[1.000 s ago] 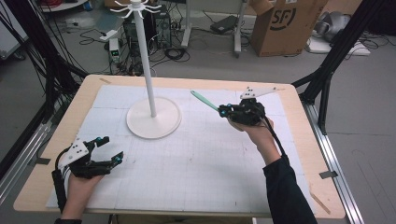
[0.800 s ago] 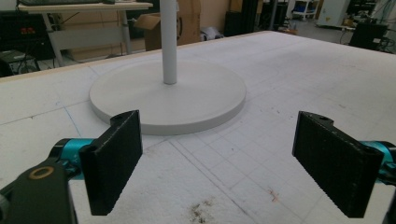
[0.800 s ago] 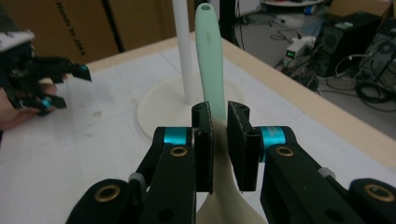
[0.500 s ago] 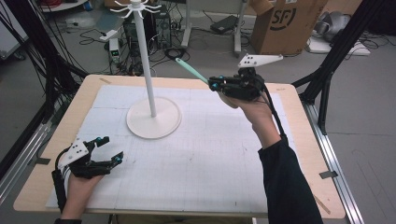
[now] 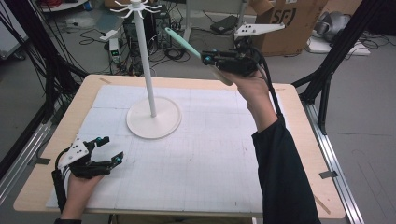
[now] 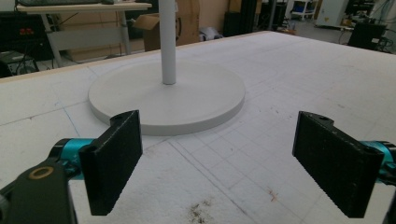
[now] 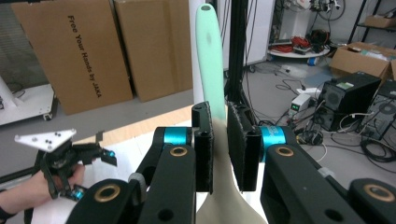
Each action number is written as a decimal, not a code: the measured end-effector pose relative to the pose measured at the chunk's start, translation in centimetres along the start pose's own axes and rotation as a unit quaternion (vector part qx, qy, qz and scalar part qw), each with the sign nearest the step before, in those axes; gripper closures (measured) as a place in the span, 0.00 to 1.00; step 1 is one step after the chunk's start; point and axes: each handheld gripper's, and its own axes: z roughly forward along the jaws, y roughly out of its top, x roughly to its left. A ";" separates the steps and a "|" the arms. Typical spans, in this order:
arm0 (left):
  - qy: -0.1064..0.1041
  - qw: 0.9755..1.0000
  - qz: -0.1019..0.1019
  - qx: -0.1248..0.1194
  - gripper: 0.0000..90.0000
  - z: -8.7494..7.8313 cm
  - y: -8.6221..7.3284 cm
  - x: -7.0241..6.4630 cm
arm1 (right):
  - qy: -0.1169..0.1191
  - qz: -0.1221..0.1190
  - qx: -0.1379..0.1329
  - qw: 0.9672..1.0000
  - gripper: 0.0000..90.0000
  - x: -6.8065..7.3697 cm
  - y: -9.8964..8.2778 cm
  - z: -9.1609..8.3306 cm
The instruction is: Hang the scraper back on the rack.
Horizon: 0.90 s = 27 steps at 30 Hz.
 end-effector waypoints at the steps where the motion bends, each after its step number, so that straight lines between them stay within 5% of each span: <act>1: -0.001 1.000 -0.001 0.000 0.18 0.0 0.0 0.0 | -0.001 0.000 -0.001 1.000 0.91 0.0 0.3 0.0; 11: -0.002 1.000 0.003 0.001 0.18 0.0 0.0 0.0 | -0.003 -0.008 -0.009 1.000 0.91 -0.2 2.9 -0.1; 27: -0.004 1.000 0.004 0.000 0.18 0.0 0.0 -0.1 | -0.005 -0.014 -0.003 1.000 0.91 -0.2 3.8 1.0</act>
